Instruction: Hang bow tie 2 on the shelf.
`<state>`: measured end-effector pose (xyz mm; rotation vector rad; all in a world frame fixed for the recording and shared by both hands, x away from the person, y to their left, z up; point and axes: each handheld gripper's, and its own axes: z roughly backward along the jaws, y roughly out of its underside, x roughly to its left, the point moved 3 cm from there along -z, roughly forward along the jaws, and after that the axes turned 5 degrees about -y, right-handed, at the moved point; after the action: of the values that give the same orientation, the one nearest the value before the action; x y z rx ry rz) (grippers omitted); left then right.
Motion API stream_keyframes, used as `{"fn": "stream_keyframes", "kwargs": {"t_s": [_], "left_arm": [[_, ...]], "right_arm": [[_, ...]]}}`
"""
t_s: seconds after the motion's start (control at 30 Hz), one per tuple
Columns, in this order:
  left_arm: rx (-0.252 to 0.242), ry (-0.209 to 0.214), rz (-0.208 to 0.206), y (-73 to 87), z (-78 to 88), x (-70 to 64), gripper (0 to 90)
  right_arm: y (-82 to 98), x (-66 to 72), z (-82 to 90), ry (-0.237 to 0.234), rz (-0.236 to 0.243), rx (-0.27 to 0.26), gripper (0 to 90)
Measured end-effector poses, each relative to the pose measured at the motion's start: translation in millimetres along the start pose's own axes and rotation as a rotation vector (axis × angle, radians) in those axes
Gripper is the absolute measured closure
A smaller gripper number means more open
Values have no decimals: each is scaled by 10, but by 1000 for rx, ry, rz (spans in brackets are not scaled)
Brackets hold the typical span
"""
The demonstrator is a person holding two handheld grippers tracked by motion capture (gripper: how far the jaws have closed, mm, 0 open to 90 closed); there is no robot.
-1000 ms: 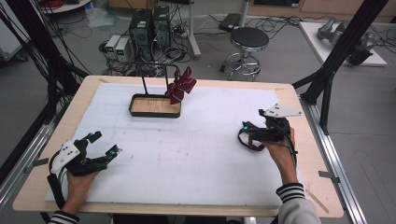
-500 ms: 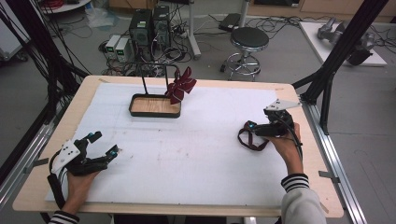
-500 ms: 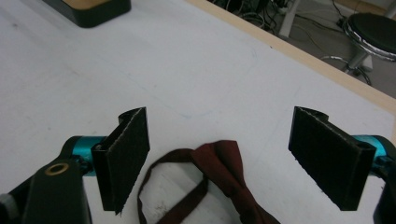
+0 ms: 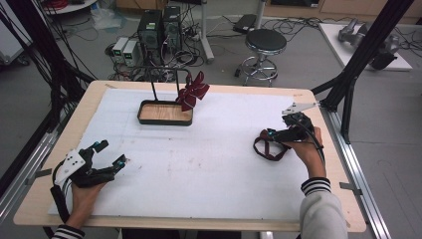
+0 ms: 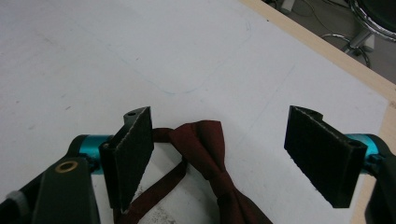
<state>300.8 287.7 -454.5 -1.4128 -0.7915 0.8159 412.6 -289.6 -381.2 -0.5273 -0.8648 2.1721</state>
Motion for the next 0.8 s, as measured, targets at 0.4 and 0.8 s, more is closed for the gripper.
{"fn": "stream_keyframes", "kwargs": {"t_s": [0.4, 0.8], "left_arm": [[-2, 0, 1, 0, 0, -2, 148], [-2, 0, 0, 1, 2, -3, 148]], "right_arm": [[58, -121, -81, -17, -10, 75, 259], [148, -146, -193, -29, -3, 177, 259]]}}
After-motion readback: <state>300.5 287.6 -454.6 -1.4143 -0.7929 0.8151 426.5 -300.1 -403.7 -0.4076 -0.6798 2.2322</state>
